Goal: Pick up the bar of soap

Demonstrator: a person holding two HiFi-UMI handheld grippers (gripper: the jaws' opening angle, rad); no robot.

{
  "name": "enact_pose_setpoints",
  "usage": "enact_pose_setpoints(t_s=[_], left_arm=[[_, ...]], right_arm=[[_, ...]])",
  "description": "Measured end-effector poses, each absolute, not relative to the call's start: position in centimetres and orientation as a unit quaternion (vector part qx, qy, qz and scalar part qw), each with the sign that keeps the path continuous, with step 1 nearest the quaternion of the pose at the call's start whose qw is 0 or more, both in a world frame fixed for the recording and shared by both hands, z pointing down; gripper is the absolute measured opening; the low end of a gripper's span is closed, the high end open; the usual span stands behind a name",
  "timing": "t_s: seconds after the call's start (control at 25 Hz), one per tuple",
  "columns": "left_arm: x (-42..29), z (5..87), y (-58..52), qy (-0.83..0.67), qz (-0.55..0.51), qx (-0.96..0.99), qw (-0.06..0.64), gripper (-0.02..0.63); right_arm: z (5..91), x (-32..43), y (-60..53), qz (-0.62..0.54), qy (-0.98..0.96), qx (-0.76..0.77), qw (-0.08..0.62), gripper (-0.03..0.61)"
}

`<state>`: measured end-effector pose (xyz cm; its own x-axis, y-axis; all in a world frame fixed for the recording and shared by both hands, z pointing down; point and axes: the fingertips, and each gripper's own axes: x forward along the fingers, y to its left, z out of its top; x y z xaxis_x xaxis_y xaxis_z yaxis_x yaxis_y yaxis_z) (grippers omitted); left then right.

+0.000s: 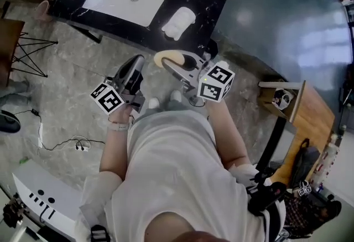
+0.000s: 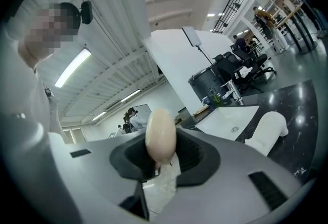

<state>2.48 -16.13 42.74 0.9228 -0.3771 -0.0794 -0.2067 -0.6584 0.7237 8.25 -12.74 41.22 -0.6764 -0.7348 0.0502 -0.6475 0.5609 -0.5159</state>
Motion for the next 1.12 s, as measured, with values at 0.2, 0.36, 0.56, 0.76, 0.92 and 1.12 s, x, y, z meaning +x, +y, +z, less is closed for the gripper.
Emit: enact_pose_setpoints(t_s=[0.2,0.36,0.56,0.76,0.92,1.12], left_arm=[[5.4,42.1,-15.3,-0.12,-0.097,0.912,0.381,0.008],[6.8,41.8,-14.5,-0.101,-0.088,0.915,0.381,0.008],[8.1,41.9,-14.4,-0.087,-0.079,0.917,0.38,0.008],[8.9,42.1,-14.6,-0.078,-0.076,0.917,0.383,0.008],[9.5,42.2,-14.6,-0.074,-0.075,0.918,0.383,0.008],[10.0,42.2,-14.3,-0.069,-0.074,0.918,0.383,0.008]], right_arm=[[41.4,10.5,-11.6,-0.256,0.86,-0.427,0.108,0.123],[41.2,12.1,-11.1,-0.255,0.85,-0.446,0.116,0.123],[41.2,13.3,-11.0,-0.25,0.843,-0.459,0.13,0.123],[41.2,14.1,-11.2,-0.252,0.838,-0.465,0.134,0.123],[41.2,14.5,-11.1,-0.249,0.837,-0.469,0.136,0.123],[41.1,14.9,-10.9,-0.248,0.834,-0.474,0.136,0.123]])
